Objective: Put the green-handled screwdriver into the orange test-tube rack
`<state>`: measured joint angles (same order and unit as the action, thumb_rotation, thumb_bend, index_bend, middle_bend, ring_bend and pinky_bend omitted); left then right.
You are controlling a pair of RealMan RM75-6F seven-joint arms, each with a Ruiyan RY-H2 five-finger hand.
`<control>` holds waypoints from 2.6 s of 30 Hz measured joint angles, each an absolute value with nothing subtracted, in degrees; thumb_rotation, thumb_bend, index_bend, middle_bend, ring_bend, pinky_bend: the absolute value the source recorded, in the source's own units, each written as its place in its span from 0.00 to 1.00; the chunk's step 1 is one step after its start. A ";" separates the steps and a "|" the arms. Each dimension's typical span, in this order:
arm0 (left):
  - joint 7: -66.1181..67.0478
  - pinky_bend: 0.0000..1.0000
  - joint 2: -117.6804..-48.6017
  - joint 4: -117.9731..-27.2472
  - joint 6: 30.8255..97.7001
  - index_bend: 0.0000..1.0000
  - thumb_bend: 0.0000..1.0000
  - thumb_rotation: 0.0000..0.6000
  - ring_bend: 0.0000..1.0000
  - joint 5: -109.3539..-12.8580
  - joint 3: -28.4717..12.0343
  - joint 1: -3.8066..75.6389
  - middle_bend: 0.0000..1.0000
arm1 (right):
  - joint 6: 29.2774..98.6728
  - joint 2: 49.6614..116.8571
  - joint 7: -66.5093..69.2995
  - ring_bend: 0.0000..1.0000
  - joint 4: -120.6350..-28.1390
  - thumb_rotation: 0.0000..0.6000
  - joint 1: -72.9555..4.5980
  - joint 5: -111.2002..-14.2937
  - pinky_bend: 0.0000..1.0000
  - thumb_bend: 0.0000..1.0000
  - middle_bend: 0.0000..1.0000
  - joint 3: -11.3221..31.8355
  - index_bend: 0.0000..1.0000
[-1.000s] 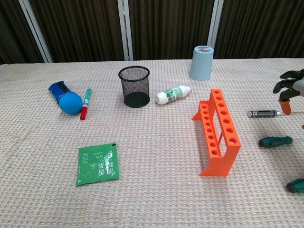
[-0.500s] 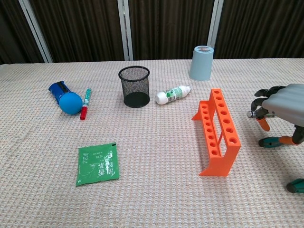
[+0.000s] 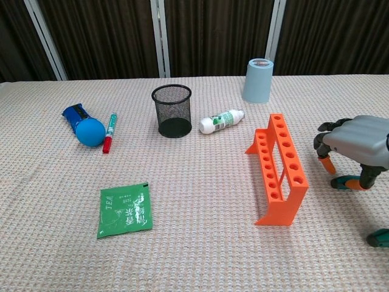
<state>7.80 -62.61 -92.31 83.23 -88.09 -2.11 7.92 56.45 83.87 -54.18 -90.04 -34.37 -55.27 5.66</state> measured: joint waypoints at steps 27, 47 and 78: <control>7.59 0.00 -63.18 -91.63 83.03 0.25 0.01 0.82 0.00 -87.58 -2.04 8.16 0.01 | 57.30 83.20 -50.81 0.00 -90.59 1.00 -37.45 -51.38 0.11 0.20 0.18 3.00 0.45; 7.67 0.00 -63.52 -91.15 82.41 0.25 0.01 0.82 0.00 -87.01 -2.04 8.52 0.01 | 55.99 84.61 -49.86 0.00 -86.84 1.00 -39.71 -47.50 0.11 0.20 0.19 2.09 0.48; 8.02 0.00 -63.29 -91.71 83.13 0.26 0.01 0.82 0.00 -87.01 -1.91 8.30 0.01 | 57.05 81.60 -41.38 0.00 -88.94 1.00 -39.46 -49.88 0.11 0.30 0.25 2.08 0.59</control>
<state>8.02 -63.29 -91.71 83.13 -87.01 -1.91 8.30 57.05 81.60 -41.38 -88.94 -39.46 -49.88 2.08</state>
